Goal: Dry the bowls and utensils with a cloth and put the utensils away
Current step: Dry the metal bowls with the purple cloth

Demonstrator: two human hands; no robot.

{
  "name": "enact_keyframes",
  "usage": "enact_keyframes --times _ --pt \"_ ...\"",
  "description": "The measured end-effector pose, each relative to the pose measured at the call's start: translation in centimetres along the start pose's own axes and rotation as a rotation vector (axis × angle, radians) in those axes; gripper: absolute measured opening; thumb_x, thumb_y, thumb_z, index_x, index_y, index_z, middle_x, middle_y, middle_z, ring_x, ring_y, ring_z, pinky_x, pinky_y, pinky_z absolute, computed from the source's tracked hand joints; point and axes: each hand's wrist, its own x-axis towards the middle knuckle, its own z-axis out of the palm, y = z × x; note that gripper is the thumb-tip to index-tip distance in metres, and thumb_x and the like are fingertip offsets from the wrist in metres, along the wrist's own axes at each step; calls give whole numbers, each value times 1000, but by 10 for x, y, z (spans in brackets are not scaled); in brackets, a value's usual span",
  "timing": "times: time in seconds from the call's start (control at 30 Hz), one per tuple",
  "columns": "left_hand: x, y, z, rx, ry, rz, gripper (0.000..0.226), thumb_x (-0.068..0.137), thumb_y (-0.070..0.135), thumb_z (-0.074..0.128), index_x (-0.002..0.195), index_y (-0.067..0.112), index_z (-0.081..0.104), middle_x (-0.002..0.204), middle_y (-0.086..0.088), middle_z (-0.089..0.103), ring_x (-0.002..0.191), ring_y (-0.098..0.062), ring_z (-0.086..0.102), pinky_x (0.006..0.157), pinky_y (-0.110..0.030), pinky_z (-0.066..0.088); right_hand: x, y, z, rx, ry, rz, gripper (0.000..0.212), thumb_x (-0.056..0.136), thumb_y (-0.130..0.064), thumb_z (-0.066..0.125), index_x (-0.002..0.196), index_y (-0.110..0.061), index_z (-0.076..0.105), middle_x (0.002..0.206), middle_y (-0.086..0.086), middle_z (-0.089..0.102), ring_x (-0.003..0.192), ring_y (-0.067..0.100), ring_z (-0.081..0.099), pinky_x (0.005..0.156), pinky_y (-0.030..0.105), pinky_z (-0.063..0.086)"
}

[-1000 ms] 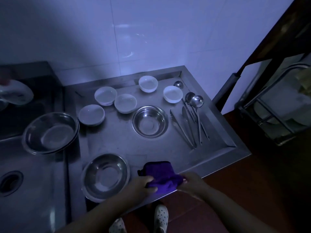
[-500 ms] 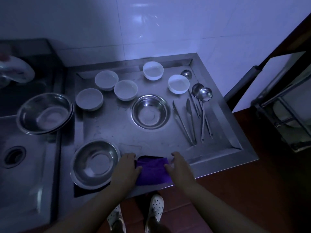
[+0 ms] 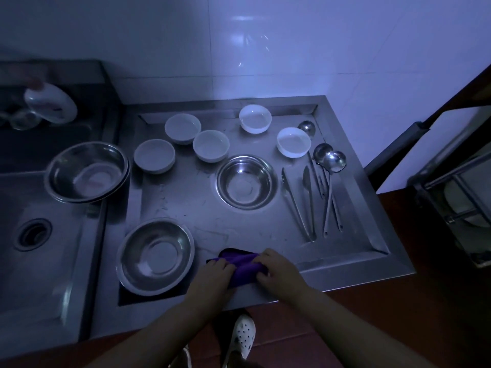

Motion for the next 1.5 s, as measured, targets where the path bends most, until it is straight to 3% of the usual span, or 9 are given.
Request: enact_keyframes --times 0.2,0.37,0.5,0.67,0.87,1.0,1.13,1.27,1.5 --pt "0 1 -36 -665 170 -385 12 86 22 59 95 15 61 93 -8 65 83 -20 59 68 -29 40 9 -32 -15 184 408 -22 38 79 -14 67 116 -12 56 107 -7 48 89 6 51 75 12 40" --pt "-16 3 -63 -1351 252 -533 3 86 11 63 89 12 64 88 -13 70 80 -26 67 74 -37 54 5 -75 -6 141 148 -208 83 68 -54 65 135 -9 47 134 4 47 123 14 41 105 28 35" --pt "-28 -2 -78 -1636 263 -640 11 89 9 60 95 2 65 90 -20 69 81 -29 67 72 -38 54 16 -97 7 180 76 -244 96 67 -47 74 145 -11 32 149 3 32 137 13 30 113 26 28" --pt "-48 -39 -82 -1477 227 -650 19 89 7 58 71 9 64 69 -9 62 67 -20 56 59 -24 45 28 -112 19 117 144 -262 59 73 -23 67 130 -13 55 126 4 61 113 23 60 91 25 47" --pt "-84 -109 -55 -488 532 -780 28 76 3 69 103 2 62 101 -15 58 93 -34 56 81 -43 47 41 -116 31 164 152 -72 55 74 -16 72 126 -27 57 118 -13 61 105 9 59 88 16 42" --pt "-81 -124 -46 -832 360 -1011 45 78 7 68 114 -8 47 112 -24 53 101 -38 55 79 -39 44 46 -123 33 190 176 -9 53 75 -14 73 124 -24 58 114 -8 64 100 11 60 88 24 47" --pt "-78 -135 -39 -959 322 -965 18 77 6 65 76 -1 49 73 -14 57 65 -25 57 54 -27 38 49 -127 31 226 206 22 50 75 -12 72 122 -23 60 112 -7 65 97 10 61 86 22 48" --pt "-74 -138 -48 -949 292 -913 17 86 13 58 87 -5 56 86 -16 62 80 -29 60 64 -31 43 47 -131 21 284 259 56 49 77 -10 70 123 -22 60 108 -6 66 95 10 62 84 28 52" --pt "-71 -127 -117 -747 583 -672 21 72 -1 58 58 5 44 58 -7 48 49 -13 42 41 -22 24 41 -147 -4 365 434 69 52 75 -5 72 121 -24 60 104 -6 66 91 8 62 79 22 49"
